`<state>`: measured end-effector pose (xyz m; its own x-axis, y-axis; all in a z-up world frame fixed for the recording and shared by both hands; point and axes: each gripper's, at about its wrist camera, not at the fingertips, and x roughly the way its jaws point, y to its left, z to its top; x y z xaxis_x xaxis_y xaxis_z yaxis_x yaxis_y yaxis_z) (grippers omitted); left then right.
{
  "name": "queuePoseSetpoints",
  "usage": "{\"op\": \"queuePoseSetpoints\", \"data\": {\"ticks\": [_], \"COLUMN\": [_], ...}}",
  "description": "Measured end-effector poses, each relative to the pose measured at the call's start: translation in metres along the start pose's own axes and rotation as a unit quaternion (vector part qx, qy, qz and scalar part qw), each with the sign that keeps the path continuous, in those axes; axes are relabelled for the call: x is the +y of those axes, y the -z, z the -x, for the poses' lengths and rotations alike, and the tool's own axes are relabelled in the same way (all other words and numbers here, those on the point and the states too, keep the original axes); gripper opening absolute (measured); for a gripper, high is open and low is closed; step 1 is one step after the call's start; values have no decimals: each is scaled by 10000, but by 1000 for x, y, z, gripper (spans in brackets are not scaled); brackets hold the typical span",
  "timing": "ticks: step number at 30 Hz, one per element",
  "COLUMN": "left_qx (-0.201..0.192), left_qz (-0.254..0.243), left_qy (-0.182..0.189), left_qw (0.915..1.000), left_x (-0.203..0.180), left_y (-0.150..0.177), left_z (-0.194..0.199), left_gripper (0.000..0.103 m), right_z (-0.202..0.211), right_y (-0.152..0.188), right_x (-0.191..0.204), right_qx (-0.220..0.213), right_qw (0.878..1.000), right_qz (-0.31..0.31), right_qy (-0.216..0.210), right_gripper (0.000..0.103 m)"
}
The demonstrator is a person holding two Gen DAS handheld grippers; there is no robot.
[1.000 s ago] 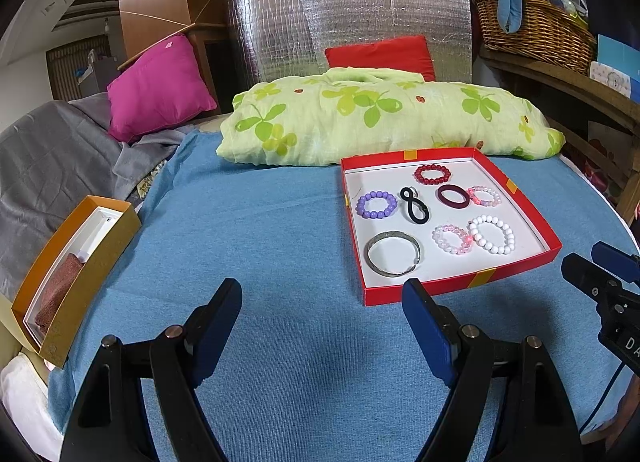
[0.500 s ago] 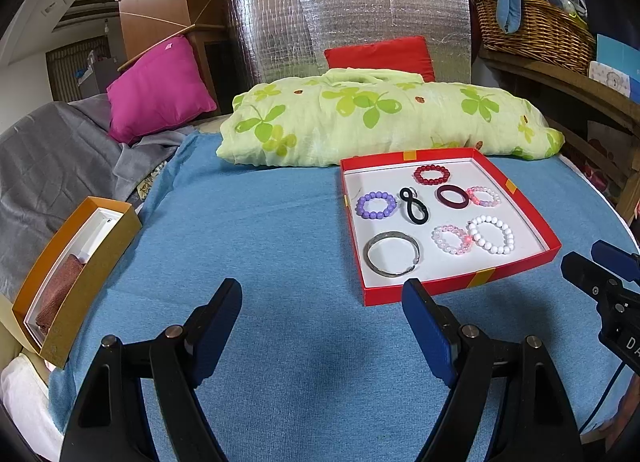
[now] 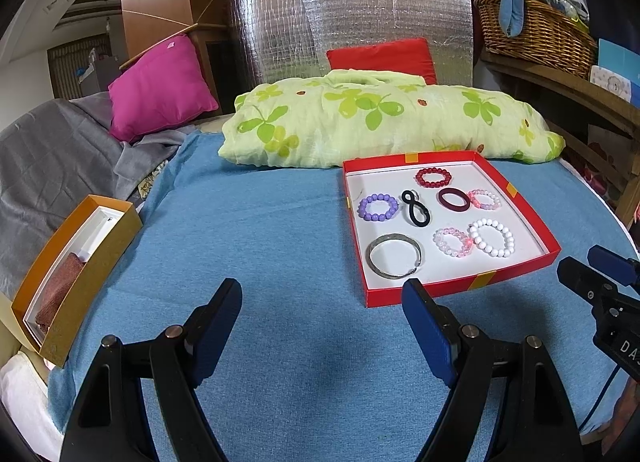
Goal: Organize jewelry
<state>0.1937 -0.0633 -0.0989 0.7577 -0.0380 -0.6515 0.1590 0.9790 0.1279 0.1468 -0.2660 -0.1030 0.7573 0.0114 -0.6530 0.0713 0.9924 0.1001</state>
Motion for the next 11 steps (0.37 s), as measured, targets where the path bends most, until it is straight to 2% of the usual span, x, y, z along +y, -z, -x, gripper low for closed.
{"op": "queuePoseSetpoints", "data": {"ticks": [11], "left_qx": [-13], "left_qz": [7], "left_qy": [18], "left_qw": [10000], "left_x": [7], "left_y": [-3], "left_z": [-9], "left_gripper": [83], "right_z": [-7], "right_y": [-2], "right_x": [-7], "right_qx": [-18], "right_qw": [10000], "right_qz": [9], "right_qy": [-3], "right_gripper": [61]}}
